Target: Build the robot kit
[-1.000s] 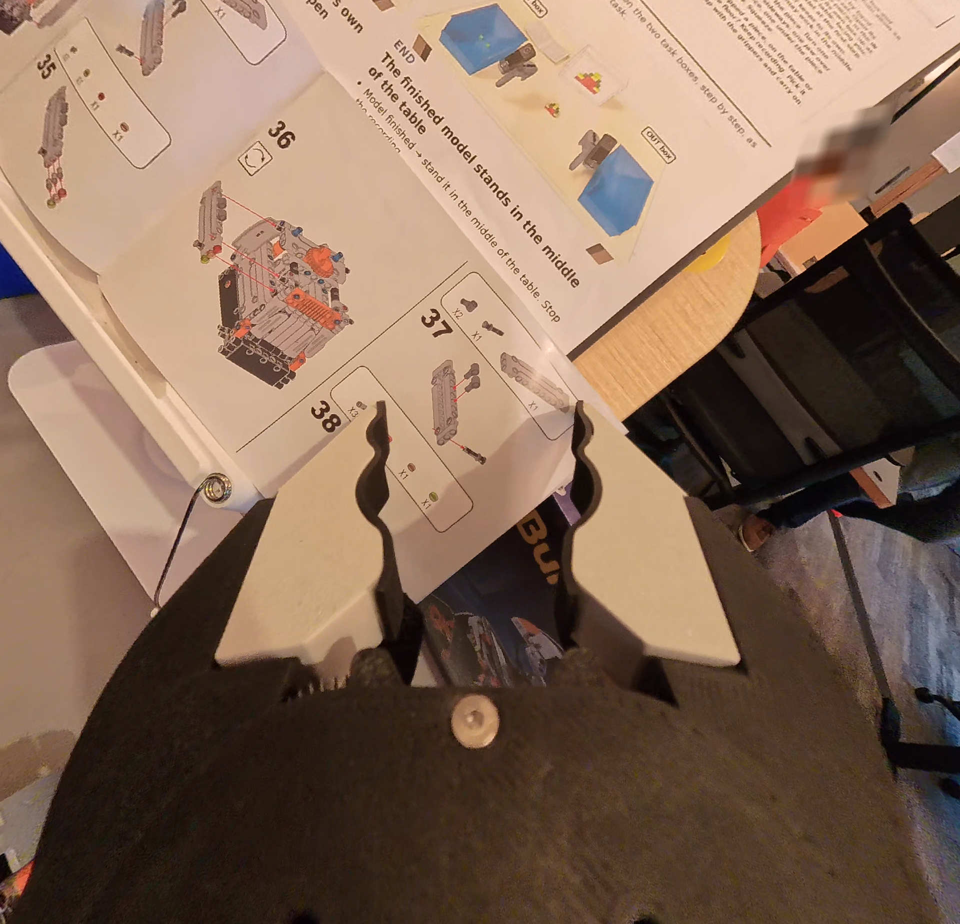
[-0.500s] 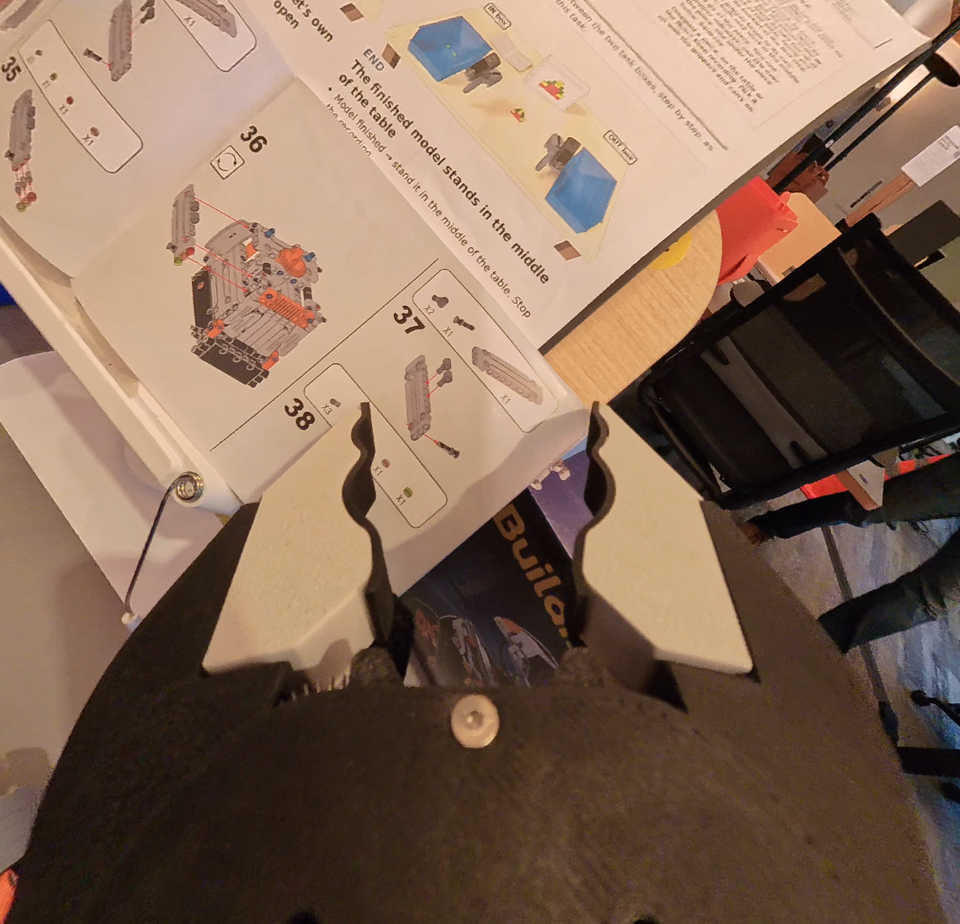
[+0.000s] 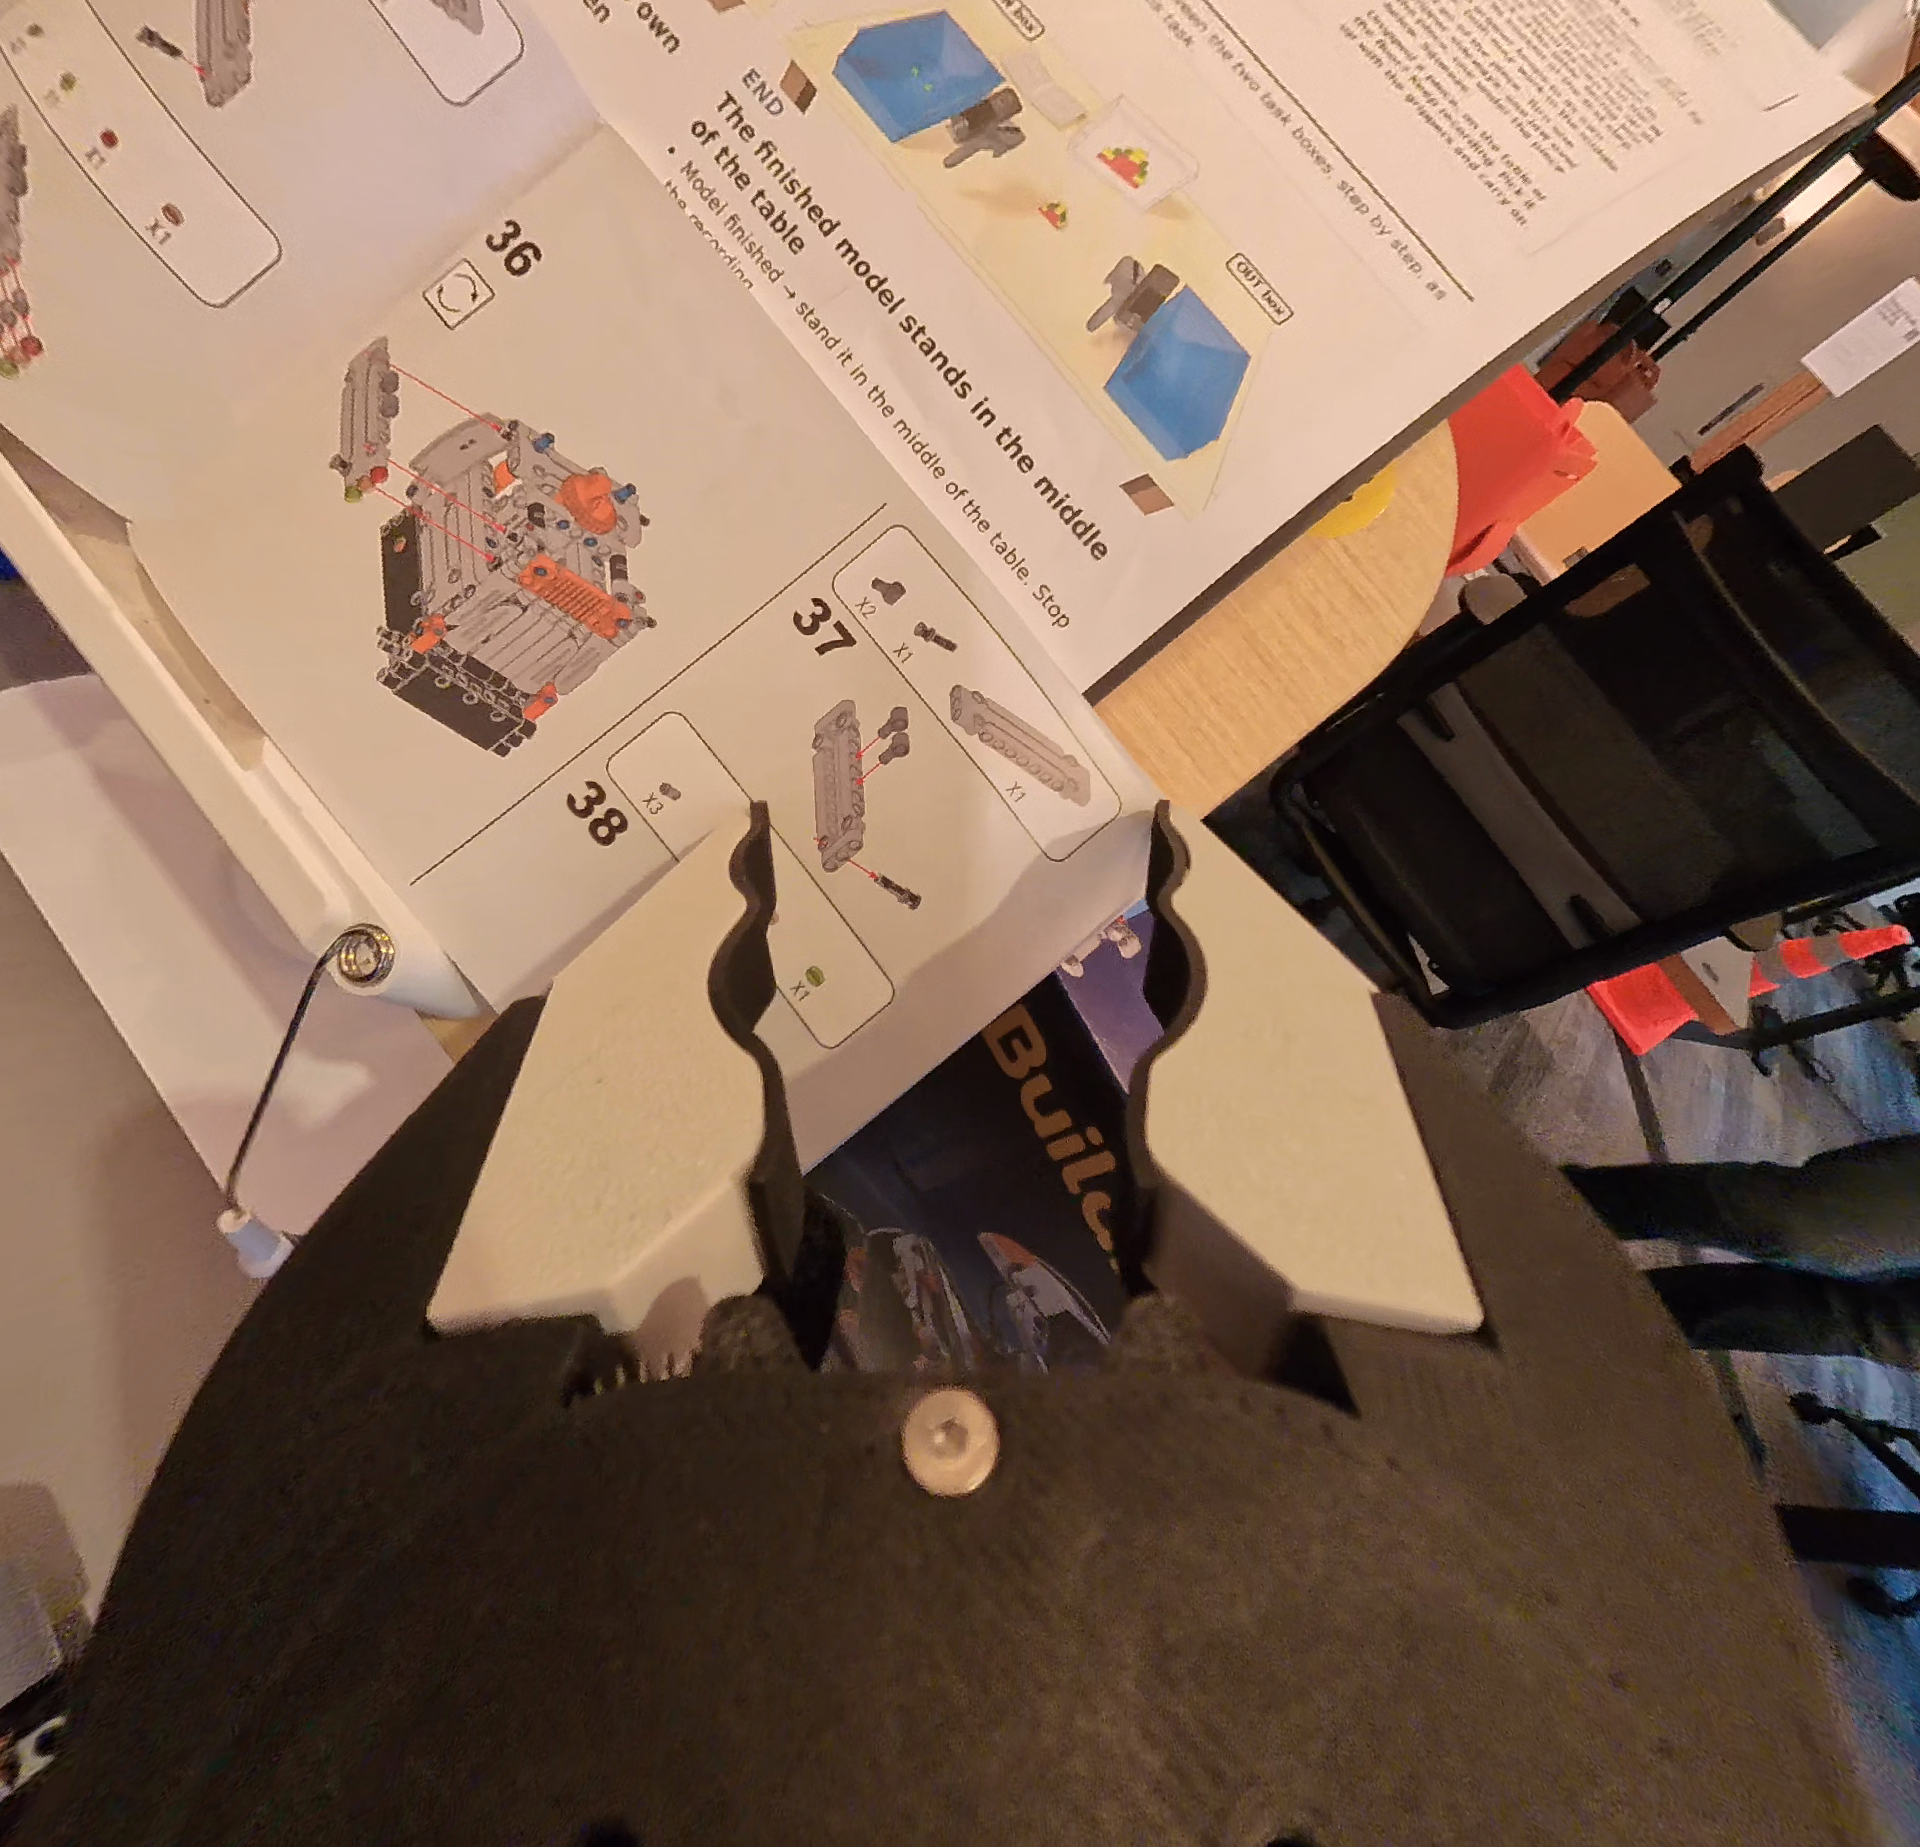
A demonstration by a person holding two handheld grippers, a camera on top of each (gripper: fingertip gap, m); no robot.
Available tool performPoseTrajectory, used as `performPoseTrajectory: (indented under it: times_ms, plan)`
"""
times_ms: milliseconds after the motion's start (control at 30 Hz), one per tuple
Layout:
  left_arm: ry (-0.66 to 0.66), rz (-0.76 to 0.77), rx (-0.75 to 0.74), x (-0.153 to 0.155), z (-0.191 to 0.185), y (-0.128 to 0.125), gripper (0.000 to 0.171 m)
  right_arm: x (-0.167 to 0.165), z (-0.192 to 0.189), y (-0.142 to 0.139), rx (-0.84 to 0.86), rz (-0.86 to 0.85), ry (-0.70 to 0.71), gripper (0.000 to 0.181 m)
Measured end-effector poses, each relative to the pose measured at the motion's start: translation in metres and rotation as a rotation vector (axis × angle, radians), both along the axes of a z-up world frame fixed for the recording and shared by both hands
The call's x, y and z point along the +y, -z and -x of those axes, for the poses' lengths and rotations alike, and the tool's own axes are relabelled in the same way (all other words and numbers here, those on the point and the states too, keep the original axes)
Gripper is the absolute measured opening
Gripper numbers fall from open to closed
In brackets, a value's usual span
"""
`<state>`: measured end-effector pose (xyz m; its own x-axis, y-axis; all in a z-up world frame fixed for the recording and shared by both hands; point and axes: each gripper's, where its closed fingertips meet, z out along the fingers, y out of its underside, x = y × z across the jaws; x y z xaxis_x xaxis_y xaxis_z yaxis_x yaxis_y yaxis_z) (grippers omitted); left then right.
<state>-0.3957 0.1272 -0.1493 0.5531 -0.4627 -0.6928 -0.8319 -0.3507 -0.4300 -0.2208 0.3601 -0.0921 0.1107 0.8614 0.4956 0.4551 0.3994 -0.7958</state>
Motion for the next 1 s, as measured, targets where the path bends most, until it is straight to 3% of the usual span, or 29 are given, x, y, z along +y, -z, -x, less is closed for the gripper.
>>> performPoseTrajectory:
  times_ms: [167, 333, 633, 900, 933, 1000]
  plan:
    - [0.007, 0.039, -0.035, -0.009, -0.008, 0.012, 0.006, 0.003, -0.002, -0.002, 0.019, -0.024, -0.002, 0.052]
    - [0.103, -0.005, -0.148, -0.012, -0.042, -0.018, 0.017, -0.002, 0.000, 0.000, 0.011, -0.065, -0.015, 0.032]
    - [0.183, -0.021, -0.127, 0.038, -0.097, -0.042, 0.026, 0.000, 0.000, -0.001, 0.026, -0.025, -0.021, 0.000]
    - [0.186, -0.024, -0.165, 0.077, -0.122, -0.042, 0.031, -0.005, -0.002, 0.002, 0.036, -0.008, -0.055, 0.000]
    - [0.178, -0.029, -0.163, 0.082, -0.123, -0.041, 0.033, -0.004, -0.004, 0.000, 0.057, -0.012, -0.049, 0.004]
    - [0.169, -0.012, -0.148, 0.089, -0.126, -0.036, 0.038, 0.005, -0.008, -0.011, 0.118, -0.021, -0.011, 0.041]
